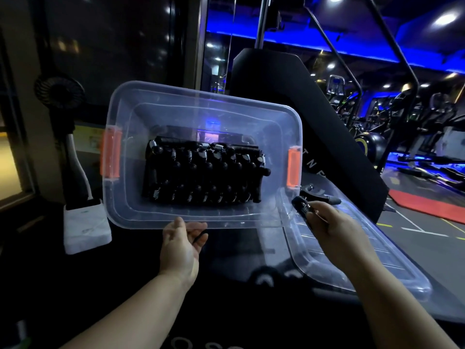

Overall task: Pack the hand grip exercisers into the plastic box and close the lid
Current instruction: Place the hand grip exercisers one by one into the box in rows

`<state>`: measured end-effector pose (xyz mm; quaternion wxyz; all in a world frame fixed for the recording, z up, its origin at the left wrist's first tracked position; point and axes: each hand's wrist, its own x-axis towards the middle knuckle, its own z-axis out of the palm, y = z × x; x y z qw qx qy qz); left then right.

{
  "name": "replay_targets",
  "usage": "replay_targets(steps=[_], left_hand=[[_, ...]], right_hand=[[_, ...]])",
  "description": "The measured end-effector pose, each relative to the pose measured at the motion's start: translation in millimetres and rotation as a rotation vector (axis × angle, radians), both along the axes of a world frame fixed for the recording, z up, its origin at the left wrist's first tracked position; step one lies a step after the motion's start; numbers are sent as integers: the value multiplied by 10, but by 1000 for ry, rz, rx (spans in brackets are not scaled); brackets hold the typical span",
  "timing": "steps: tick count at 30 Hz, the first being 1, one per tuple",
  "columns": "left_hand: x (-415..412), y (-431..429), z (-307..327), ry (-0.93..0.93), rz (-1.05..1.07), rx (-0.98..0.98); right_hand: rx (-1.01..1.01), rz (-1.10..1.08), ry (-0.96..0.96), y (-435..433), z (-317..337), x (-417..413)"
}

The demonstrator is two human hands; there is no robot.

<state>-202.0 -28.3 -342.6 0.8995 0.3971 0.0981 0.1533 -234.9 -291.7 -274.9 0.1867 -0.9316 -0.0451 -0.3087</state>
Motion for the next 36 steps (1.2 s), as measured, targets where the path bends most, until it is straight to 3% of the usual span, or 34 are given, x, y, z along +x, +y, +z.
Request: replay_targets(steps=[8,19,36], left_hand=[[16,21,-5,-9,-14,-30],[12,26,31,-13,-41,-12],[23,32,15,-9,-9,-77]], right_hand=[[102,199,-177,374,319,27],[-254,298,-284,1201,800,781],[-557,96,-192,1528,972,2148]])
